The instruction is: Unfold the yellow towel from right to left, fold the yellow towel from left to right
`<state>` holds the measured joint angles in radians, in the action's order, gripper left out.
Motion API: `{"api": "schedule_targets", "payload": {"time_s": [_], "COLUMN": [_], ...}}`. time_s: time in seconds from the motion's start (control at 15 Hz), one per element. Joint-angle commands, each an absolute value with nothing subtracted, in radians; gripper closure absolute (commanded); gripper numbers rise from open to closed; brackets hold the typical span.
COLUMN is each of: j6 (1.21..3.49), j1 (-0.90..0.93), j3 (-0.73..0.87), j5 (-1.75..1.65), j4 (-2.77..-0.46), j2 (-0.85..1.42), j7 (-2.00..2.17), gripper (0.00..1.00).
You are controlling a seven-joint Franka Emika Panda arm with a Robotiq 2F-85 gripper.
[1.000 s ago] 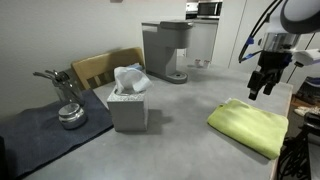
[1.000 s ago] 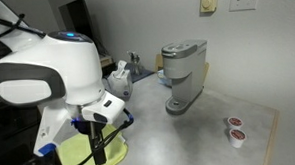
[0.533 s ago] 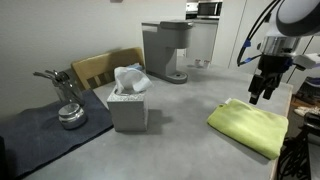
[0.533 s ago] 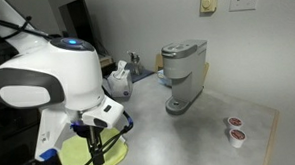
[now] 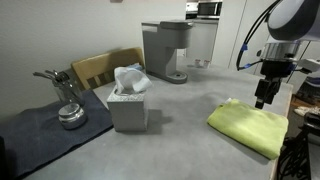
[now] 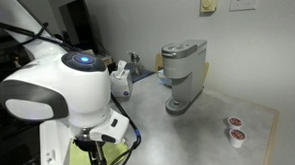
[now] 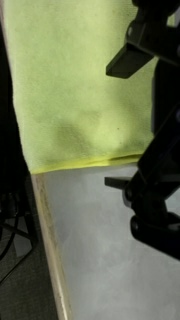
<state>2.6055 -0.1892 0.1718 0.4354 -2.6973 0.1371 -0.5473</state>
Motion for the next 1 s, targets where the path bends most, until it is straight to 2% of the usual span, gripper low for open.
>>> {"api": "schedule_targets", "payload": {"time_s": [0.0,0.73,0.93], "j6": [2.529,2.420,2.398], "j1": [-0.258,-0.339,-0.351], "j3": [0.138,0.124,0.123], "j5": [0.477,0.487,0.485], "j4": [-2.643,-2.557,-2.538], "j2": [0.191,0.314,0.325], "j7": [-0.686,-0.893,-0.900], "gripper": [0.00,0.00,0.16]}}
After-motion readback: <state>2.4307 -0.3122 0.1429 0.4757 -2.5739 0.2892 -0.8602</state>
